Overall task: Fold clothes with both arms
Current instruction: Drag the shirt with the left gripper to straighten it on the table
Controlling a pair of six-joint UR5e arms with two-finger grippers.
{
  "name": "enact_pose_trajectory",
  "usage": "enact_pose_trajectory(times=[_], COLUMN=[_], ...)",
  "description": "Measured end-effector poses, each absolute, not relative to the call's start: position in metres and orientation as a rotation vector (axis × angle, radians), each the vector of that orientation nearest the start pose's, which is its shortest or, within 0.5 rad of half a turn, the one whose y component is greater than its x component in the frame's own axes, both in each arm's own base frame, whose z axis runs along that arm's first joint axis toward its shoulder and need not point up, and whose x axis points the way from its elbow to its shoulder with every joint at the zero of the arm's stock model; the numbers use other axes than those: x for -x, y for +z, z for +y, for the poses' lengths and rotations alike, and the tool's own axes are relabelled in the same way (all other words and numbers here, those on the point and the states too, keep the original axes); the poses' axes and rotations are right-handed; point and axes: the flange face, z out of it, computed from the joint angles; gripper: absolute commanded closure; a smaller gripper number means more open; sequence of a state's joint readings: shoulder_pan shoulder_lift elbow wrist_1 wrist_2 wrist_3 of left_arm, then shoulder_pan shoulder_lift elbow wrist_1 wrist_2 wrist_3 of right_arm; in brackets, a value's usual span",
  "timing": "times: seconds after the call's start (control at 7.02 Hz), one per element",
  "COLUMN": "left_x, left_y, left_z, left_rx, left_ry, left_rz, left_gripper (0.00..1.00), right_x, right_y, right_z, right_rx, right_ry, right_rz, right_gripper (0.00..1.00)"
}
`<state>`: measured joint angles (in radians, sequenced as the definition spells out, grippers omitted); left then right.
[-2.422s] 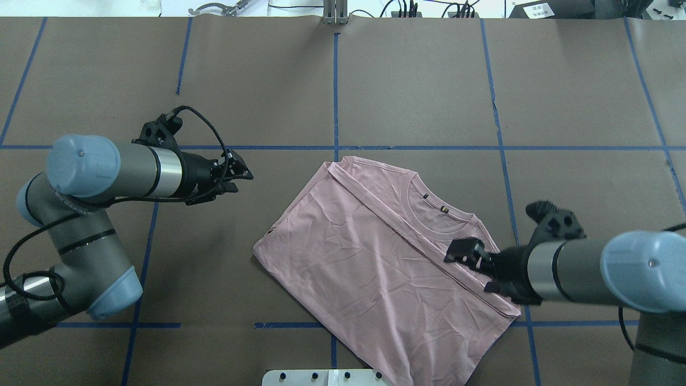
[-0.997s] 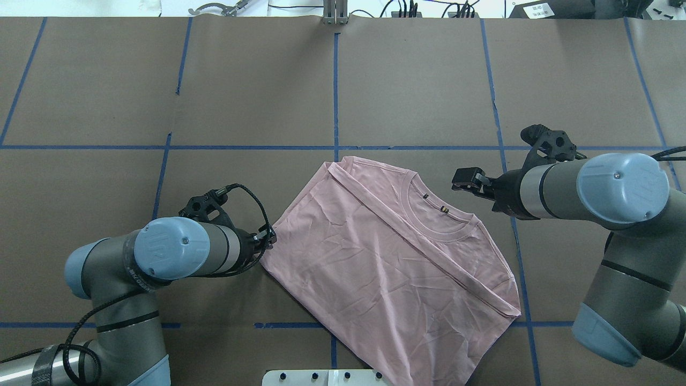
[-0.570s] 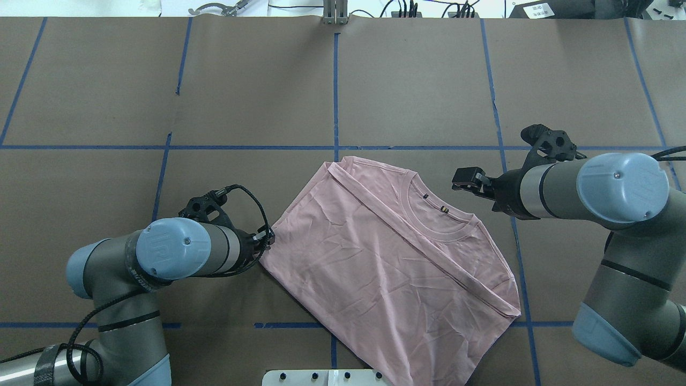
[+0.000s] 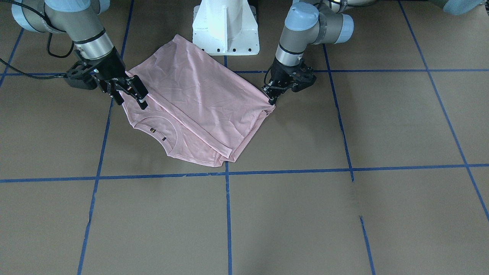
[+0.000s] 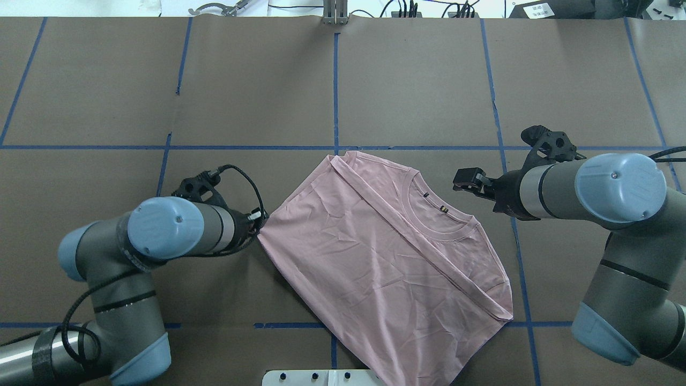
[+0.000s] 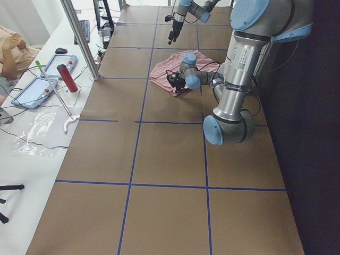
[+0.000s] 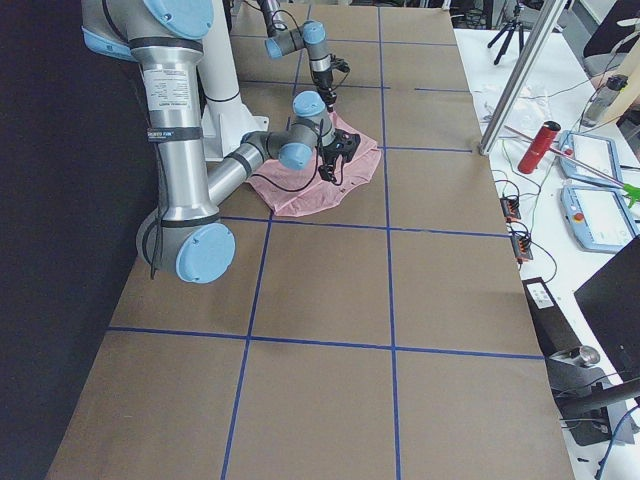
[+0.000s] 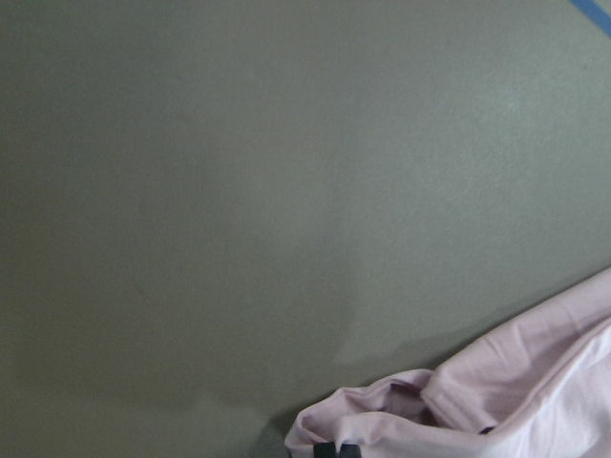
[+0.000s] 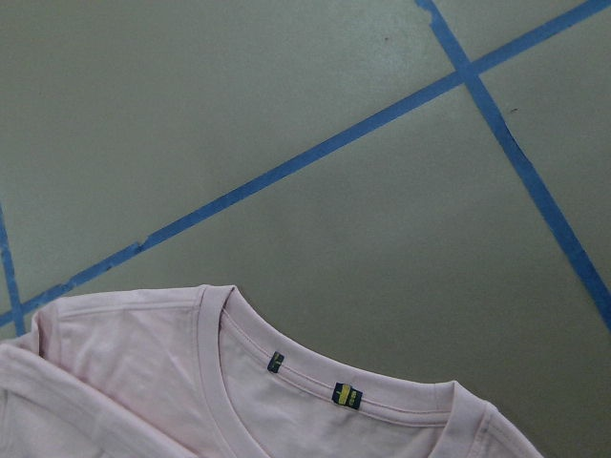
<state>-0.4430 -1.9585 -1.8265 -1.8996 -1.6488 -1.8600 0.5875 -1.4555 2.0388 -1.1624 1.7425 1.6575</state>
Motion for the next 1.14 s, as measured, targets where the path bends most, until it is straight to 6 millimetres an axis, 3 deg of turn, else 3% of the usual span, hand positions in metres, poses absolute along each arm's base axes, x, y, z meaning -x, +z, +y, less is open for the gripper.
enact_pose_trajectory(times=[0.14, 0.28, 0.57, 0.71, 0.85, 1.0, 1.14], left_x=[-0.480, -0.473, -0.489, -0.500, -0.503, -0.497, -0.482], left_y=[0.285, 0.277, 0.280, 0.284, 0.287, 0.284, 0.276], left_z=[-0.425, -0.483, -0.585, -0.619, -0.638, -0.643, -0.633], left_rx=[-0.077, -0.141, -0.223, -0.244, -0.260, -0.276, -0.284], left_ry=[-0.651, -0.686, -0.735, -0.748, -0.750, -0.742, -0.726], left_rz=[1.006, 1.017, 1.064, 1.074, 1.071, 1.081, 1.120], left_gripper=[1.00, 1.00, 1.00, 0.73, 0.70, 0.70, 0.70], right_x=[0.362, 0.362, 0.359, 0.358, 0.360, 0.368, 0.386], right_y=[0.339, 0.338, 0.333, 0.329, 0.320, 0.307, 0.290], right_z=[-0.381, -0.381, -0.379, -0.378, -0.377, -0.375, -0.366], right_rx=[-0.094, -0.095, -0.099, -0.101, -0.101, -0.082, -0.032], right_ry=[0.532, 0.533, 0.533, 0.531, 0.532, 0.550, 0.588], right_rz=[-1.011, -1.014, -1.023, -1.034, -1.052, -1.083, -1.118], right_gripper=[0.00, 0.00, 0.00, 0.00, 0.00, 0.00, 0.00])
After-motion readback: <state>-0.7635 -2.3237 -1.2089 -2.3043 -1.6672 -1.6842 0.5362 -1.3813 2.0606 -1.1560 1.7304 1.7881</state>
